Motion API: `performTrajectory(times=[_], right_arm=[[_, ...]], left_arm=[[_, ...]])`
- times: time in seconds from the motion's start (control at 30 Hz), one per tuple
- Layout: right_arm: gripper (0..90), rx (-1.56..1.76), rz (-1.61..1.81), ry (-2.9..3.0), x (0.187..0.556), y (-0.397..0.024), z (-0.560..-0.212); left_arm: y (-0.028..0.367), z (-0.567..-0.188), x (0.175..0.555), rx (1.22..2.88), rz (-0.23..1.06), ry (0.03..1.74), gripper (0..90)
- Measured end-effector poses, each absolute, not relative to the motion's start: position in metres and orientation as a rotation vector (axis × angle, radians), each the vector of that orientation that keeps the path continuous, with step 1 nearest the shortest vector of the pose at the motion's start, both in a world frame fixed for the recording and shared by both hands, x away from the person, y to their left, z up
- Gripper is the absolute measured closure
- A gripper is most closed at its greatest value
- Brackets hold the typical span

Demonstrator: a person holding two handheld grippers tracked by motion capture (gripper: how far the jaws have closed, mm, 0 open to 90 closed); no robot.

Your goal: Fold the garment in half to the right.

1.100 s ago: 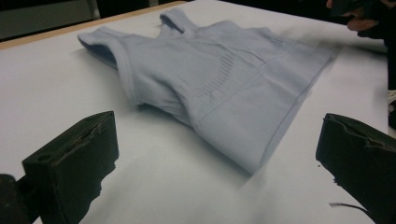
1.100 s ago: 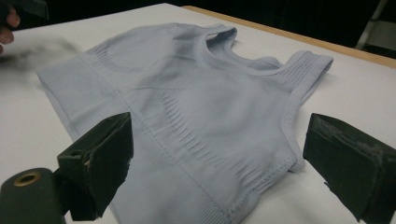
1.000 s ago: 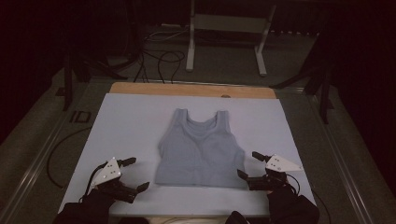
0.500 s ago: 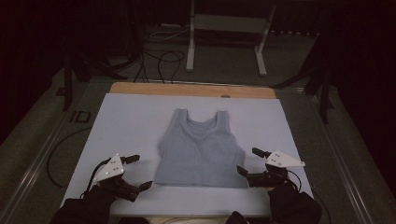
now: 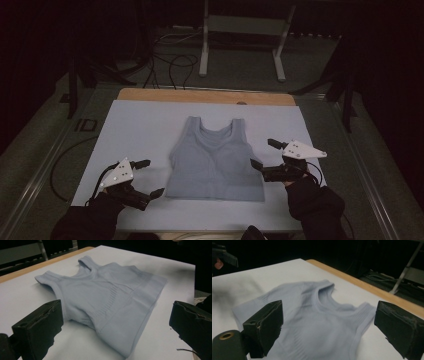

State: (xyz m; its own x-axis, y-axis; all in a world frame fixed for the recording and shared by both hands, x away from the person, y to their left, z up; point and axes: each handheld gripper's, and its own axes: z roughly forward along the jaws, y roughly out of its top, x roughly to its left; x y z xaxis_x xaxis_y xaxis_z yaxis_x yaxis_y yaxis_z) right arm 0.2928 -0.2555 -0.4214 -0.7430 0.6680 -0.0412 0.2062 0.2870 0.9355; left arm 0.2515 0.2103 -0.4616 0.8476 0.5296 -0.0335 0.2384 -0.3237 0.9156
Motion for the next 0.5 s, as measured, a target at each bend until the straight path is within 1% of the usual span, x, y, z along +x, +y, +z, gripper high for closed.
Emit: performTrajectory(times=[0.23, 0.5], right_arm=[[8.6, 0.739, 1.461, 2.157, 0.314, -0.238, -0.407], [8.6, 0.701, 1.474, 2.211, 0.339, -0.213, -0.401]], left_arm=[[0.207, -0.45, 0.253, 1.927, 0.33, 0.565, 0.1], [0.201, -0.44, 0.255, 1.931, 0.342, 0.535, 0.1]])
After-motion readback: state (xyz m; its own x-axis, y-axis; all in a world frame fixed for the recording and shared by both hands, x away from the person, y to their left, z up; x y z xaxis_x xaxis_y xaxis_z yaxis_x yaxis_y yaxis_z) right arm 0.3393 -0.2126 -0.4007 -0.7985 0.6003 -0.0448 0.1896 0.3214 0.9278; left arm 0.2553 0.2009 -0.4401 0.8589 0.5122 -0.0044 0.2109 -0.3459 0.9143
